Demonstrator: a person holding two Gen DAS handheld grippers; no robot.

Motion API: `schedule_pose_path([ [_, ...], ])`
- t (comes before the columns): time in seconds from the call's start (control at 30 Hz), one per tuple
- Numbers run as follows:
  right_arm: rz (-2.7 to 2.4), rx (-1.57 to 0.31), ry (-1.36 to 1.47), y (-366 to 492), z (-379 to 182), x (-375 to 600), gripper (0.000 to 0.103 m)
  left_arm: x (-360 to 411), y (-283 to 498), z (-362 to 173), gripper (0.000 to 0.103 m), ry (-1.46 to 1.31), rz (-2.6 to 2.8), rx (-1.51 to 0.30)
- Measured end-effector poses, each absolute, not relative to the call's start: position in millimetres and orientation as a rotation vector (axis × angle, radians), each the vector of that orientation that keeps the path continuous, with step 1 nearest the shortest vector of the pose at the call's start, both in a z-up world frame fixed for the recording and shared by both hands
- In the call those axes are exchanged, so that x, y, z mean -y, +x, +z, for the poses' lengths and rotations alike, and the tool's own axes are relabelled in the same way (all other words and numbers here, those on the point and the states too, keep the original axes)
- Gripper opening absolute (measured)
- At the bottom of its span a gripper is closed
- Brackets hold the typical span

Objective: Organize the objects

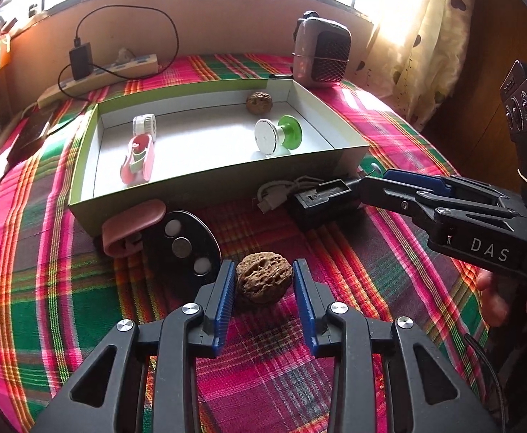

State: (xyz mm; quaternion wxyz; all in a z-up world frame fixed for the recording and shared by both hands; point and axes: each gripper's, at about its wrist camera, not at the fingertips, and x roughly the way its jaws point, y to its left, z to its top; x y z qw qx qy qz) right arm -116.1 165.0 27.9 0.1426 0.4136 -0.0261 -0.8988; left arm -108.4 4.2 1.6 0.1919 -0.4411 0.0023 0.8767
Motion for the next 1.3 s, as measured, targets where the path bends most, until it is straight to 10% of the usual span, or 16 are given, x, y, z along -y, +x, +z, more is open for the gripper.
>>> schedule_pose_path([
  [1.3,-2.436,-0.22,1.114,-110,19,-123,0.052,31,-88,2,0.03,-1.264,2.512,0.061],
])
